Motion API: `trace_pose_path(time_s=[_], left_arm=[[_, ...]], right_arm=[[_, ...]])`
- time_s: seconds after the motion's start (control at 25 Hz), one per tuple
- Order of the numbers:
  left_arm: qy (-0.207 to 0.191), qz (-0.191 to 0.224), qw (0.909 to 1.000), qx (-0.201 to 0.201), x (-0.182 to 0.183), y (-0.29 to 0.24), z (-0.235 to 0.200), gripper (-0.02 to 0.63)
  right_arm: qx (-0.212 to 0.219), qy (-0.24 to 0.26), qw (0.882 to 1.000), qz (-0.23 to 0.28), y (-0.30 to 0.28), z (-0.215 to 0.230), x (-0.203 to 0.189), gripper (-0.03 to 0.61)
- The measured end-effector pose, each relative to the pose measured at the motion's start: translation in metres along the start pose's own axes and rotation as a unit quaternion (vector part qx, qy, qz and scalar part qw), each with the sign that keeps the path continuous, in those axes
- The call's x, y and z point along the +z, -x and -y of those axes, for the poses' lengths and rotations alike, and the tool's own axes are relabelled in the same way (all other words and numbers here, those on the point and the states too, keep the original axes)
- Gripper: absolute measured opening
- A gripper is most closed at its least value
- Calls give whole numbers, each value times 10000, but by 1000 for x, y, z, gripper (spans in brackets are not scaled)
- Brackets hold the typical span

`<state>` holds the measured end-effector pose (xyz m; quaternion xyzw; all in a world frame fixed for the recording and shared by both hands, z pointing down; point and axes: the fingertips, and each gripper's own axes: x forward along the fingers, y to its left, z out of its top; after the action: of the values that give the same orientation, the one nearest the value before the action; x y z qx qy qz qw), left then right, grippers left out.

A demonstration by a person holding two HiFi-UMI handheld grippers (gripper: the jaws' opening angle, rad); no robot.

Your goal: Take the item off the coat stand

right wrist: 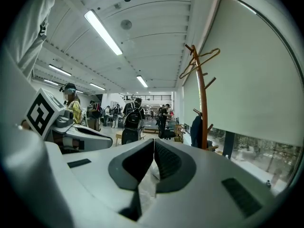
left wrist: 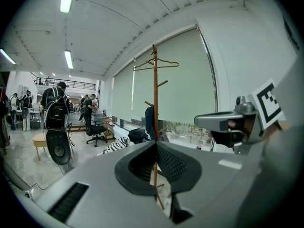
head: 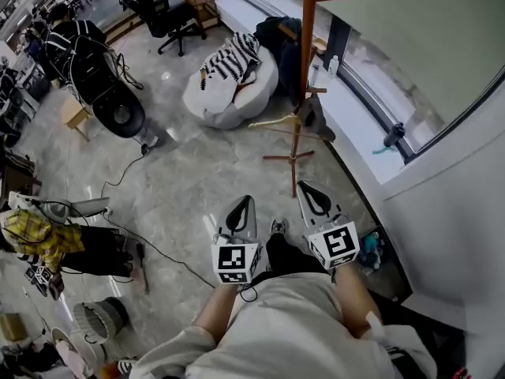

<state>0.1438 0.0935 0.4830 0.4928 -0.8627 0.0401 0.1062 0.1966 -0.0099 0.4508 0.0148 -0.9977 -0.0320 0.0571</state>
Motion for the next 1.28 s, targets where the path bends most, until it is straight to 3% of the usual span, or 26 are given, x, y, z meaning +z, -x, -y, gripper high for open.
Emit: trace_pose_path(time_s=[0.32,0.8,0.96,1.28], left_arm=[[13,-91,9999,45,23,-81,-52,11],[101,-224,9997,53,50,-198,-99,11],[22,-375,9991,-195,49,-223,-100,11],[-61,-363,9959,-828,49,-292,-108,11]], right_arm=[[137,-30,9997,201,-91,42,16,5],[200,-274,9994,68,-198,122,12,5],[126,-382,9992,-13,-211,133,3,5],[-433,-404,9980,-205,-238,164,-17,5]])
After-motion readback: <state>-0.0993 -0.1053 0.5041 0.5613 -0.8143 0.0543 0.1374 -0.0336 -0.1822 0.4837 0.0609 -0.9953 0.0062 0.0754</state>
